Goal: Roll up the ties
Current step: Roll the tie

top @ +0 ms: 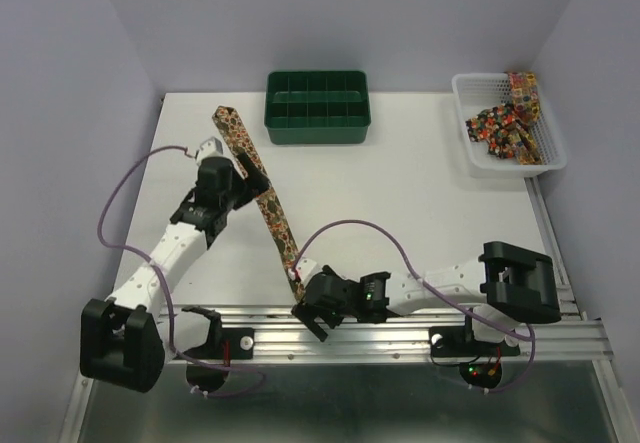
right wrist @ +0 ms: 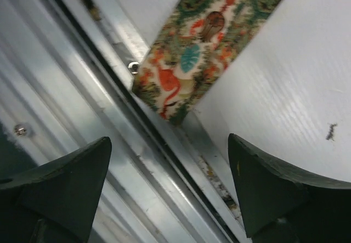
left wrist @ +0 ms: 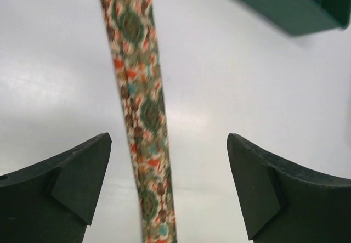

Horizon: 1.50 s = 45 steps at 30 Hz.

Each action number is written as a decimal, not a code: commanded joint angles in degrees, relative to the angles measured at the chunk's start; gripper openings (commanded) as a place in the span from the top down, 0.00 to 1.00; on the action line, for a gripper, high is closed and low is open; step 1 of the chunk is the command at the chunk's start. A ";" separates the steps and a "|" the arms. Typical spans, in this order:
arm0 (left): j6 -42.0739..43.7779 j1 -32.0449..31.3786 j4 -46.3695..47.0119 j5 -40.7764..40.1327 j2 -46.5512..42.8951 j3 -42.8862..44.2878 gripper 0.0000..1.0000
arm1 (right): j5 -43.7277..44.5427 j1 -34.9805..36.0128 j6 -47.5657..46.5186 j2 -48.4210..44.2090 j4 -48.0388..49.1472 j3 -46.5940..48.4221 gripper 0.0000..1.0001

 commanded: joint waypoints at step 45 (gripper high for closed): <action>-9.30 -10.93 17.43 -5.35 13.71 -14.48 0.01 | 9.70 -0.64 14.16 2.39 7.93 -0.76 0.99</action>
